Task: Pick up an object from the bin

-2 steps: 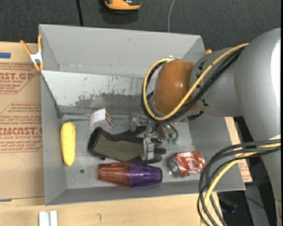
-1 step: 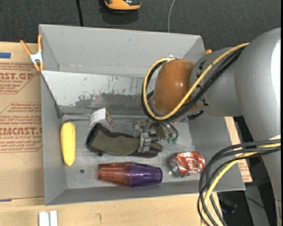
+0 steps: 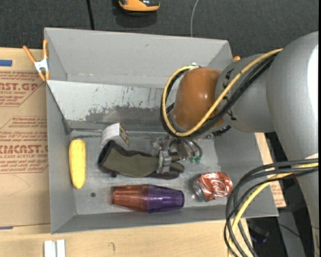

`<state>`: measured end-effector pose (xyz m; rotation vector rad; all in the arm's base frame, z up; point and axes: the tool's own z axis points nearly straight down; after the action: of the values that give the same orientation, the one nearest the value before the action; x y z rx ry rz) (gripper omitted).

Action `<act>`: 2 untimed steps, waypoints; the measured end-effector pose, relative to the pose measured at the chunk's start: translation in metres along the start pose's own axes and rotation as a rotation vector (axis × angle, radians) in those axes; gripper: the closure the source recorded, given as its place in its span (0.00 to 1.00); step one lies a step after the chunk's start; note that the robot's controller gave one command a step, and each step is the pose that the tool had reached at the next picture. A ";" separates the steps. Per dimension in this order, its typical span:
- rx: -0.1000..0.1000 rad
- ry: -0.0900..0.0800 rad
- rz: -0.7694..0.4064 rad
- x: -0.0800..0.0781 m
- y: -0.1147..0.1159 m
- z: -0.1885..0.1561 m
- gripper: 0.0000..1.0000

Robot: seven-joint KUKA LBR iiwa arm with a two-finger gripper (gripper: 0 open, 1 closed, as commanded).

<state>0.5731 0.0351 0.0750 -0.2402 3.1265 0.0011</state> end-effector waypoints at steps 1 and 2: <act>0.000 0.010 0.009 0.004 -0.001 -0.056 1.00; 0.001 -0.004 0.030 0.000 -0.007 -0.074 1.00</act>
Offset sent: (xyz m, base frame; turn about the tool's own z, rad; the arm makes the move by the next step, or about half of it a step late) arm 0.0012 -0.0201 0.0229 0.0733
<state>0.5738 0.0279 0.1490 -0.1924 3.1258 0.0008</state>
